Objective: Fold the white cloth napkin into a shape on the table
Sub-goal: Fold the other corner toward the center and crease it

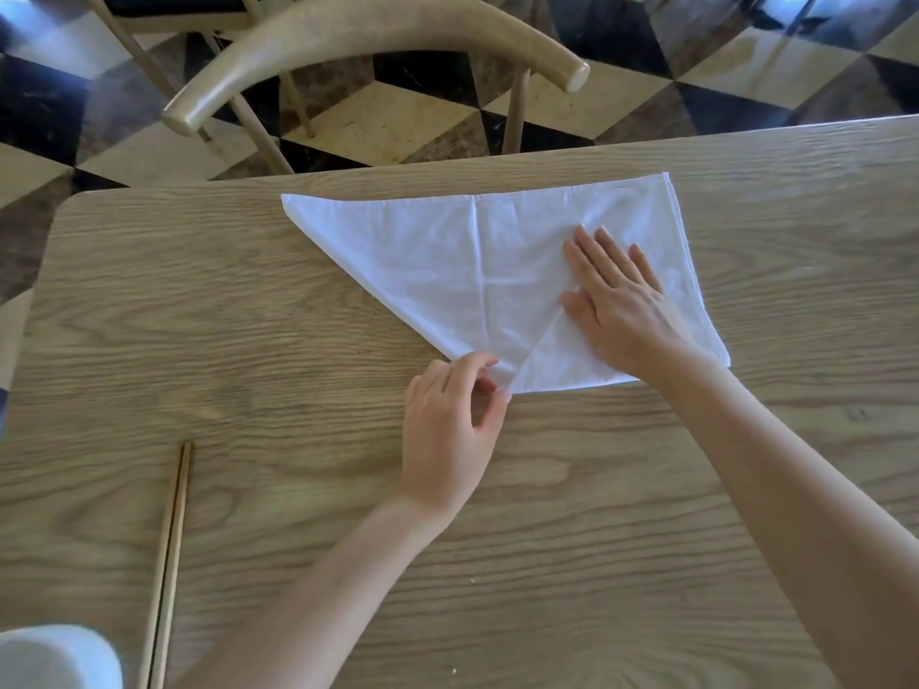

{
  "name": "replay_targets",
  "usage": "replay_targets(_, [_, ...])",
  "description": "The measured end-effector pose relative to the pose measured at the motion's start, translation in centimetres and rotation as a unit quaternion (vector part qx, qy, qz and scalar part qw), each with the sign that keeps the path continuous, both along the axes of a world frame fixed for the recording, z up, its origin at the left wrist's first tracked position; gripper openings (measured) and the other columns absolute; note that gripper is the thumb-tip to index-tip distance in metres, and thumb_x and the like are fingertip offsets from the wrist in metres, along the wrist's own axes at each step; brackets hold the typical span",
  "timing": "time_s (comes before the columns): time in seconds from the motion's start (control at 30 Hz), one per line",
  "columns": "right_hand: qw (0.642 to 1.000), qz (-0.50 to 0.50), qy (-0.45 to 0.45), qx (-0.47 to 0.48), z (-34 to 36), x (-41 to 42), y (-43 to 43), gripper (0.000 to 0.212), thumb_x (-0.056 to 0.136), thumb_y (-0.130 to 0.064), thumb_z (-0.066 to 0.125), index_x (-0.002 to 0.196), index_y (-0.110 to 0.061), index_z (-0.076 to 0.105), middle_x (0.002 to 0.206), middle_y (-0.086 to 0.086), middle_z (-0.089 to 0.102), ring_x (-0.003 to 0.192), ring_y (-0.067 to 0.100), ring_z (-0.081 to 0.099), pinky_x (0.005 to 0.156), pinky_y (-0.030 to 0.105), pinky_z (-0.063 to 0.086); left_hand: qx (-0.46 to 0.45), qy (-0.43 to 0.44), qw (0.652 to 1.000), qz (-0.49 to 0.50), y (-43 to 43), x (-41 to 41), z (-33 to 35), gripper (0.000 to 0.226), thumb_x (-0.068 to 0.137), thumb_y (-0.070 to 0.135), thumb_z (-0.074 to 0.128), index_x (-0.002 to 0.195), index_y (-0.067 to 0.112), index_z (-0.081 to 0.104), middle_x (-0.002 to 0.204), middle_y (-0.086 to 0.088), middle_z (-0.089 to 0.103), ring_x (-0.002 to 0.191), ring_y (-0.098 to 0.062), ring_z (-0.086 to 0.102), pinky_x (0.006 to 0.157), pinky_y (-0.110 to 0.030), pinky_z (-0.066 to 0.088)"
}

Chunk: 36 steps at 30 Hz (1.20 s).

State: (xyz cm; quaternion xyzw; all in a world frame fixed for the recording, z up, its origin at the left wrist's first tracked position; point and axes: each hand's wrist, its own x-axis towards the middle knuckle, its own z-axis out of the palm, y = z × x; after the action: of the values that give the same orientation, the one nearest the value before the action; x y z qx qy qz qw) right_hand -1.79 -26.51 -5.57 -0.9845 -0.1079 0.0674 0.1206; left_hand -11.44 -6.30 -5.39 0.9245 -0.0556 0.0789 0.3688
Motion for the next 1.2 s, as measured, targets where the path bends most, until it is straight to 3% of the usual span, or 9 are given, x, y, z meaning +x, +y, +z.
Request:
replay_targets(0.2, [0.999, -0.029, 0.011, -0.031, -0.1, 2.0, -1.3, 0.057, 0.098, -0.044, 0.019, 0.149, -0.024, 0.004, 0.158, -0.009, -0.004, 0.144, 0.007, -0.009, 0.119, 0.034, -0.006, 0.019, 0.011, 0.999, 0.032, -0.6, 0.6, 0.1, 0.018, 0.084, 0.033, 0.055, 0.095, 0.02, 0.061, 0.07, 0.013, 0.06, 0.069, -0.005, 0.046, 0.075, -0.023, 0.032])
replay_targets(0.5, [0.994, -0.086, 0.008, -0.068, 0.2, 6.0, -3.3, 0.058, 0.098, -0.043, 0.013, 0.15, -0.019, 0.003, 0.159, -0.003, -0.004, 0.144, 0.01, -0.008, 0.118, 0.033, -0.009, 0.075, 0.048, 0.994, 0.058, -1.9, 0.5, 0.4, 0.013, 0.083, 0.021, 0.065, 0.091, 0.017, 0.056, 0.076, 0.008, 0.063, 0.079, -0.02, 0.053, 0.074, -0.029, 0.028])
replay_targets(0.6, [0.995, -0.068, -0.069, -0.015, 2.1, 4.1, -0.9, 0.058, 0.098, -0.041, 0.016, 0.148, -0.011, 0.018, 0.158, 0.005, 0.012, 0.146, 0.018, 0.006, 0.119, 0.038, 0.003, 0.068, 0.042, 0.994, 0.069, -2.2, 0.4, 0.7, 0.015, 0.083, 0.021, 0.065, 0.095, 0.017, 0.055, 0.076, 0.008, 0.062, 0.079, -0.019, 0.052, 0.074, -0.03, 0.029])
replay_targets(0.73, [0.972, 0.09, -0.172, 0.129, 3.5, -4.0, 3.4, 0.028, 0.091, -0.028, 0.047, 0.106, -0.013, 0.065, 0.111, 0.005, 0.066, 0.103, 0.026, 0.055, 0.086, 0.039, 0.041, -0.01, 0.021, 0.995, 0.098, 0.1, 1.6, 1.4, 0.015, 0.087, 0.024, 0.057, 0.099, 0.015, 0.059, 0.076, 0.007, 0.06, 0.075, -0.019, 0.054, 0.075, -0.036, 0.039])
replay_targets(0.8, [0.969, 0.133, -0.162, 0.131, 2.6, -6.7, 4.0, 0.016, 0.089, -0.024, 0.054, 0.092, -0.015, 0.067, 0.093, -0.001, 0.065, 0.087, 0.022, 0.052, 0.076, 0.035, 0.041, -0.022, 0.01, 0.987, 0.162, 2.5, 3.1, 1.9, 0.013, 0.086, 0.019, 0.057, 0.098, 0.015, 0.058, 0.08, 0.005, 0.061, 0.072, -0.019, 0.056, 0.075, -0.042, 0.047])
replay_targets(0.9, [0.969, 0.151, -0.134, 0.145, 1.2, -7.3, 3.7, 0.016, 0.09, -0.024, 0.054, 0.087, -0.016, 0.068, 0.089, -0.001, 0.062, 0.082, 0.021, 0.052, 0.073, 0.034, 0.042, -0.093, 0.136, 0.954, 0.25, 5.5, 6.0, 2.9, 0.028, 0.086, 0.018, 0.058, 0.113, 0.017, 0.052, 0.099, 0.003, 0.062, 0.08, -0.012, 0.058, 0.081, -0.039, 0.05])
replay_targets(1.03, [0.963, 0.178, -0.136, 0.147, 0.3, -6.7, 3.5, 0.015, 0.093, -0.025, 0.054, 0.093, -0.02, 0.069, 0.089, -0.001, 0.06, 0.079, 0.018, 0.049, 0.072, 0.032, 0.042, -0.22, 0.233, 0.914, 0.25, 5.7, 8.7, 4.6, 0.047, 0.082, 0.012, 0.059, 0.126, 0.015, 0.043, 0.099, -0.001, 0.059, 0.072, -0.011, 0.064, 0.075, -0.039, 0.058])
replay_targets(1.13, [0.961, 0.197, -0.125, 0.146, 0.1, -6.6, 3.3, 0.016, 0.093, -0.026, 0.054, 0.101, -0.024, 0.068, 0.092, -0.001, 0.058, 0.08, 0.017, 0.049, 0.075, 0.029, 0.041, -0.268, 0.242, 0.904, 0.23, 4.3, 9.4, 5.4, 0.033, 0.079, 0.001, 0.056, 0.094, 0.028, 0.046, 0.081, 0.002, 0.052, 0.08, -0.021, 0.065, 0.069, -0.037, 0.06])
replay_targets(1.2, [0.962, 0.203, -0.114, 0.142, 0.2, -6.6, 3.2, 0.018, 0.094, -0.026, 0.052, 0.104, -0.025, 0.067, 0.094, 0.0, 0.058, 0.083, 0.017, 0.049, 0.078, 0.03, 0.041, -0.314, 0.224, 0.886, 0.255, 4.0, 9.8, 5.4, 0.039, 0.077, -0.004, 0.057, 0.082, 0.03, 0.038, 0.087, -0.005, 0.055, 0.087, -0.026, 0.066, 0.059, -0.031, 0.059])
